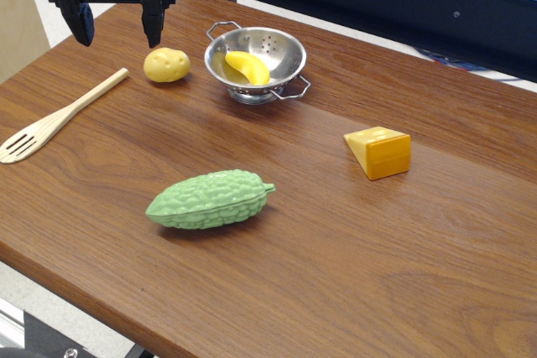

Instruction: Take banana out of colander

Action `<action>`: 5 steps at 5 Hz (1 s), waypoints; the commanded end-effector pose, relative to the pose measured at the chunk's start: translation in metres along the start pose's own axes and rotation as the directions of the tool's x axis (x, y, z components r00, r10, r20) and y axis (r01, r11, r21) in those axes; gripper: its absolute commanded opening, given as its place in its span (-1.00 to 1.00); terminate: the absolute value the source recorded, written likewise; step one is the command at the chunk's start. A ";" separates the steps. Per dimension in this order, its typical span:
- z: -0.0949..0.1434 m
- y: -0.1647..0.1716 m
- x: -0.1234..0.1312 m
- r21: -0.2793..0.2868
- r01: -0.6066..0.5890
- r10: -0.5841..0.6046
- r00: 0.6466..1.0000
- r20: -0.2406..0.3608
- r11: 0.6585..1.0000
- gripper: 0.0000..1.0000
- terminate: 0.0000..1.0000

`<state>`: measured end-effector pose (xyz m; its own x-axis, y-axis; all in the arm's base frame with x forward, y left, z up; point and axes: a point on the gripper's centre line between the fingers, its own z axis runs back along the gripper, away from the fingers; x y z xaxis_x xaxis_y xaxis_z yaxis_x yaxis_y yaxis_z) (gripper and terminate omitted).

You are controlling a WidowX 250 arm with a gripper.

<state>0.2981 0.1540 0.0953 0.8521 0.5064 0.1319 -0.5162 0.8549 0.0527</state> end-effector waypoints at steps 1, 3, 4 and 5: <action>0.000 0.000 0.000 0.000 0.000 0.000 1.000 0.000 1.000 1.00 -1.00; 0.002 -0.061 0.015 -0.062 -0.177 0.177 0.984 0.000 0.982 1.00 -1.00; 0.003 -0.096 0.031 -0.093 -0.268 0.271 0.963 0.015 0.959 1.00 -1.00; 0.002 -0.114 0.039 -0.102 -0.307 0.311 0.950 0.018 0.946 1.00 -1.00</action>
<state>0.3813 0.0702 0.0727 0.6541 0.7483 0.1102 -0.7476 0.6618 -0.0561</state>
